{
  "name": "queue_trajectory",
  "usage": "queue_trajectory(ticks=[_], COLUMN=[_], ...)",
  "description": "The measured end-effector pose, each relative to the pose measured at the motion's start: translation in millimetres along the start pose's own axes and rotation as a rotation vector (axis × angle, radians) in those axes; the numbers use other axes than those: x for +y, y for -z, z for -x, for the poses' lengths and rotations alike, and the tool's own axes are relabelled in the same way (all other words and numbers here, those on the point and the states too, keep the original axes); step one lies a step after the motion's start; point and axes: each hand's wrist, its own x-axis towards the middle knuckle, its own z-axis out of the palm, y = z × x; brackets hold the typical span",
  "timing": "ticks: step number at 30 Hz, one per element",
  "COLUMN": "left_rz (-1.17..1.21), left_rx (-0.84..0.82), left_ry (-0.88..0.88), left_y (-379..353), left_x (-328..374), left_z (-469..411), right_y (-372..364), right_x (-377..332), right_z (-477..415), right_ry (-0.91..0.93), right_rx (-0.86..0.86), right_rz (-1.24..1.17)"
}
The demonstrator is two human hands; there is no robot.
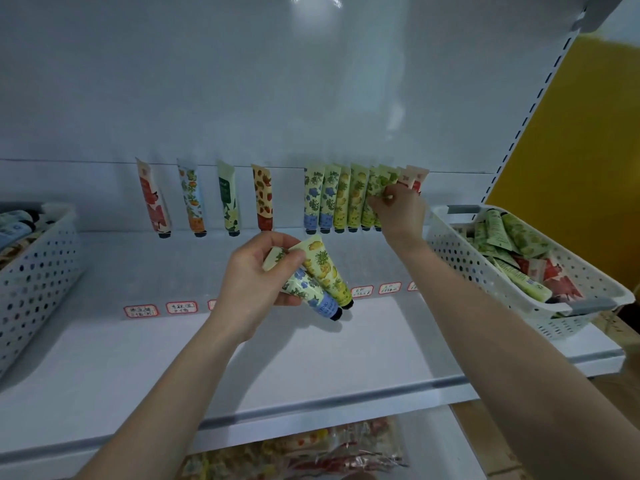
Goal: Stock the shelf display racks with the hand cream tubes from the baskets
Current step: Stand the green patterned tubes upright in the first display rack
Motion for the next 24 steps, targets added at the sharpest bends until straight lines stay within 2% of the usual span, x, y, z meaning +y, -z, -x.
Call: queue_trajectory(ticks=[14, 24], left_rz=[0.007, 0.011], left_rx=[-0.001, 0.002], left_ry=[0.025, 0.017], left_y=[-3.3, -1.8], left_x=[-7.2, -3.4], left_z=[-2.0, 1.8], right_y=[-5.8, -1.4], right_x=[-1.2, -1.7], right_z=[-7.4, -3.8], right_ry=[-0.02, -0.027], right_rx=[-0.086, -0.101], right_rz=[0.134, 0.102])
